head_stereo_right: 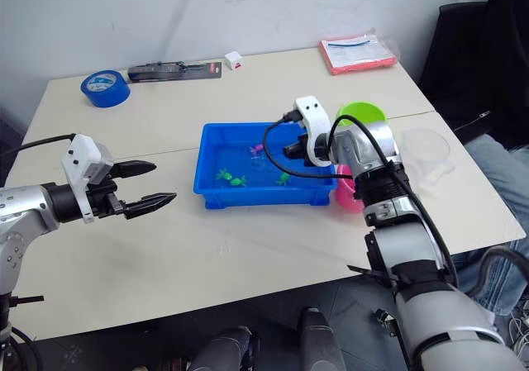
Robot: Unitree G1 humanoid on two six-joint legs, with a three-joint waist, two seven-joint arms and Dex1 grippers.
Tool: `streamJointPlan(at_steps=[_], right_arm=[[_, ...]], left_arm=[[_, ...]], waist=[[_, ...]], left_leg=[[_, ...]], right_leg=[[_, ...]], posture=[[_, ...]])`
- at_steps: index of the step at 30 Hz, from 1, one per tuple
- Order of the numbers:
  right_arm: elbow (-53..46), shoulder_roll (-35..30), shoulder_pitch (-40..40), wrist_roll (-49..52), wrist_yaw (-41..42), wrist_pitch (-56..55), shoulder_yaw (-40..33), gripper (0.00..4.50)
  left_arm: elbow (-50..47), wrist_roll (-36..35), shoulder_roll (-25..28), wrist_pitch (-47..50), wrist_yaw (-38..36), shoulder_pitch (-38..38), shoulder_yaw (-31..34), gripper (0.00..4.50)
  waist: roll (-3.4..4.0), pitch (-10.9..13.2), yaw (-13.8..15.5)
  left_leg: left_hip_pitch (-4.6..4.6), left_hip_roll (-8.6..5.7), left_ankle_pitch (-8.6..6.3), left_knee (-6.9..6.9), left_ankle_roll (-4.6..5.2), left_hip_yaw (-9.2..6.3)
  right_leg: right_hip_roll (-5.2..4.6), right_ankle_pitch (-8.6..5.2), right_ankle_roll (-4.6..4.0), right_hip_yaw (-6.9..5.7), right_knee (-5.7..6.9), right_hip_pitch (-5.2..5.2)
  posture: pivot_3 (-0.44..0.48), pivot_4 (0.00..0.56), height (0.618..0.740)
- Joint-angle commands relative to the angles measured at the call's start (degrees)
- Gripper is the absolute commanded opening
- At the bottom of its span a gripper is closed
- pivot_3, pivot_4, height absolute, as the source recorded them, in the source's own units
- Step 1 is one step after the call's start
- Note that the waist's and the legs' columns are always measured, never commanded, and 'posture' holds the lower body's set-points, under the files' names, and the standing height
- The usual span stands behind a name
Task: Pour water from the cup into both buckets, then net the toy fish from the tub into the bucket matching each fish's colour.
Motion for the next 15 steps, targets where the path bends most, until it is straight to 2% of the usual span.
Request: streamJointPlan(at_steps=[1, 10, 15], right_arm=[[-6.26, -0.96, 0.73, 0.85, -0.32, 1.28, -2.35, 0.78], [-21.71, -4.16, 8.55, 4.05, 1.83, 7.28, -2.60, 0.78], [-31.06, -6.18, 14.71, 6.69, 2.60, 6.74, -4.53, 0.78]], left_arm=[[-1.20, -0.82, -0.09, -1.02, 0.12, -0.95, 0.46, 4.50], [-0.23, -1.11, -0.24, -2.51, -1.77, -1.81, -0.45, 4.50], [0.51, -1.34, -0.75, -3.73, -2.87, -2.53, -1.06, 4.50]], waist=[[0.00, 0.00, 0.05], [0.00, 0.00, 0.37], [0.00, 0.00, 0.44]], left_leg=[[0.00, 0.00, 0.00, 0.00, 0.00, 0.00], [0.00, -0.01, 0.00, 0.00, 0.00, -0.01], [-0.01, -0.01, 0.00, 0.00, 0.00, 0.00]], right_leg=[[0.00, 0.00, 0.00, 0.00, 0.00, 0.00], [-0.01, 0.00, 0.00, 0.00, -0.01, 0.00], [-0.01, 0.00, 0.00, 0.02, -0.01, 0.00]], posture=[[0.000, 0.150, 0.740], [0.000, 0.150, 0.740], [0.000, 0.150, 0.740]])
